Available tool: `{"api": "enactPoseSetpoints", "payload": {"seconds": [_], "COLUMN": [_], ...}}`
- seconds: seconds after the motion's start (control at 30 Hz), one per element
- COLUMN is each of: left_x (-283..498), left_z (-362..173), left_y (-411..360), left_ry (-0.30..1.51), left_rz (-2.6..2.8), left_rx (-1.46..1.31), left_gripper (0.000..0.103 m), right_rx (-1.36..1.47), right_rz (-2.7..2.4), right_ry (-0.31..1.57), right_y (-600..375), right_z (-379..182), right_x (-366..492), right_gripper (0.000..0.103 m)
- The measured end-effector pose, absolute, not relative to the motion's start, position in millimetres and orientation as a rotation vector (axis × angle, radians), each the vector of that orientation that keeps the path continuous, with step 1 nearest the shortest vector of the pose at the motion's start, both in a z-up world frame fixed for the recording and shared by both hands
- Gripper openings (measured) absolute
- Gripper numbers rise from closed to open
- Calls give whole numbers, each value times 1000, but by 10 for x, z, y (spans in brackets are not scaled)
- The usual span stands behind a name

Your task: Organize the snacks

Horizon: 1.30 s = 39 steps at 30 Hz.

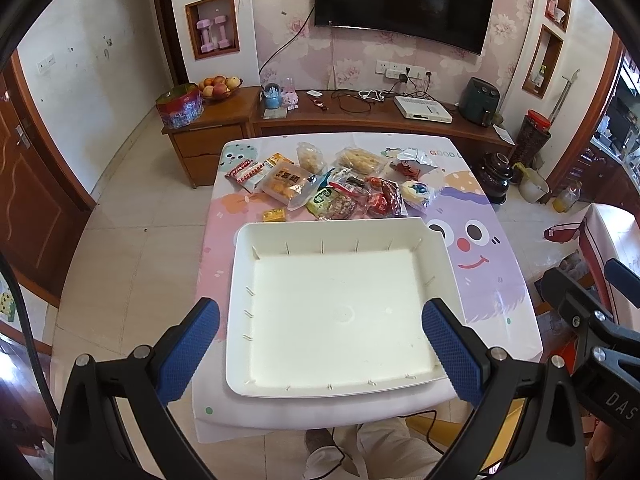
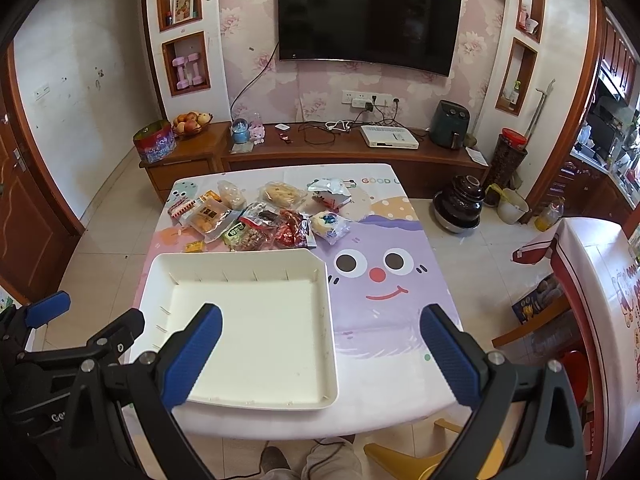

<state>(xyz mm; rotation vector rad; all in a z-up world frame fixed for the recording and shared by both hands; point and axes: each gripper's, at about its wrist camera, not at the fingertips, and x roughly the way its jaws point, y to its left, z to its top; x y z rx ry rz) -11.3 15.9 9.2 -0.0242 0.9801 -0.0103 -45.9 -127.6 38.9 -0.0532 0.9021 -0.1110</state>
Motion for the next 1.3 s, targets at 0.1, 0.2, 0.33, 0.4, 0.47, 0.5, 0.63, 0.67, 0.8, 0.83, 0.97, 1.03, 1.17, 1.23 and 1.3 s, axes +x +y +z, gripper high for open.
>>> {"api": "enactPoseSetpoints", "payload": {"seconds": [0.1,0.2,0.33,0.4,0.47,0.5,0.63,0.67,0.8,0.83,0.97,1.03,1.17,1.23,1.3], "left_x": [-123,-121,-128,-118,-124,-124,-124,-117,-148,-147,-169,-167,-173,-175,-171], "left_z": [115,119,139,142,164,163,162,167,121,128,110,112,108,106,112], "left_y": [173,168,177,176,195,191,227,246,282,296,284,304,295,288,330], "left_ry": [978,979,977,977,976,976,990,1000,1016,1018,1013,1012,1011,1010,1007], "left_rz": [-9,-10,-6,-5,-3,-3,-8,-10,-12,-13,-11,-12,-12,-11,-15], "left_rx": [-23,-23,-18,-16,-12,-13,-14,-14,-9,-7,-2,2,-1,-1,0], "left_gripper": [100,100,100,100,100,100,100,100,100,100,100,100,100,100,100], "right_rx": [-55,-54,-55,-55,-56,-55,-56,-56,-56,-56,-55,-56,-57,-54,-56], "right_rz": [-112,-112,-112,-113,-114,-113,-112,-112,-114,-114,-116,-116,-116,-118,-117], "right_ry": [902,902,902,901,901,901,901,900,904,905,907,906,906,906,905], "right_y": [-1268,-1275,-1282,-1275,-1268,-1268,-1272,-1272,-1252,-1242,-1227,-1224,-1221,-1220,-1216], "right_z": [392,398,400,404,407,409,403,403,387,390,390,385,377,379,374], "right_x": [-458,-462,-467,-469,-469,-472,-484,-487,-487,-487,-493,-496,-503,-498,-504], "right_gripper": [100,100,100,100,100,100,100,100,100,100,100,100,100,100,100]}}
